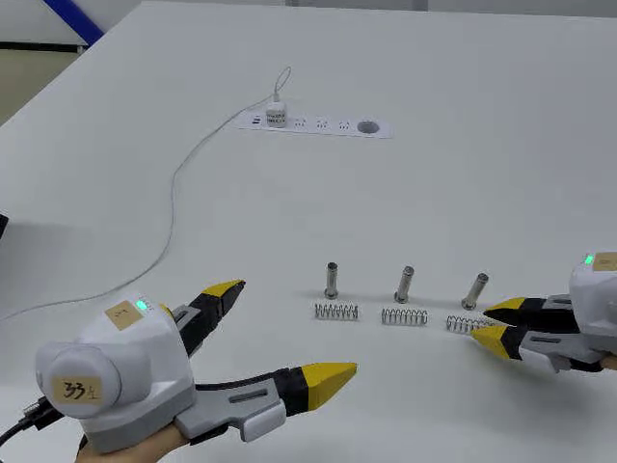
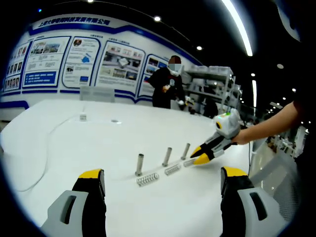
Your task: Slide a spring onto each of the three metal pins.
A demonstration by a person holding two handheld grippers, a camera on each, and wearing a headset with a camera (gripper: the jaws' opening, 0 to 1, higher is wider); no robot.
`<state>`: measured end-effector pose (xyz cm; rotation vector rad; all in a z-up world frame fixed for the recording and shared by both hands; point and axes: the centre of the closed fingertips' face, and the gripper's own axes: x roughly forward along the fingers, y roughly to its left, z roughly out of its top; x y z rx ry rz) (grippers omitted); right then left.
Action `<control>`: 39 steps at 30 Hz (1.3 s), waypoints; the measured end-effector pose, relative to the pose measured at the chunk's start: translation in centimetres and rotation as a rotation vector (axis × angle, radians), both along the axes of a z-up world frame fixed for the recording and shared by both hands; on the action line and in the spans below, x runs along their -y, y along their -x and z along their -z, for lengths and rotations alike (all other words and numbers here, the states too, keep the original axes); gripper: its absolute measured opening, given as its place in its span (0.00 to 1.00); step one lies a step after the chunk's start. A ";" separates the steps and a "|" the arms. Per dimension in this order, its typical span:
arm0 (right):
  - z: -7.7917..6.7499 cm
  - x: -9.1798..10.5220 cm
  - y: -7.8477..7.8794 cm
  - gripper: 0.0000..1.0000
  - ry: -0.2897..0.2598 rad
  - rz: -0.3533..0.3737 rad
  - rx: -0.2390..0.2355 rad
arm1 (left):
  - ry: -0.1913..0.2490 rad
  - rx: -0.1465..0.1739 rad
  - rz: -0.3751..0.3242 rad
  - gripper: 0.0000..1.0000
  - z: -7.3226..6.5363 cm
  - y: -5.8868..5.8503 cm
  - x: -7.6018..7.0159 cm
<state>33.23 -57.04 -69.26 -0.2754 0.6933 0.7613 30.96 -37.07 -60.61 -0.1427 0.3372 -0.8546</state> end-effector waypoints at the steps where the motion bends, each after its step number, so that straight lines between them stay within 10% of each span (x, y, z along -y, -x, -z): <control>1: 0.1 0.0 0.0 0.19 0.002 -0.001 -0.003 | -0.002 -0.002 0.001 0.99 0.1 0.0 0.0; 26: 0.8 0.1 1.0 0.10 0.108 -0.085 0.008 | -0.032 0.015 0.101 0.96 -0.4 0.4 1.2; 39: -3.3 -0.6 1.5 0.10 0.121 -0.155 0.088 | 0.014 0.014 0.205 0.86 -1.8 0.5 3.3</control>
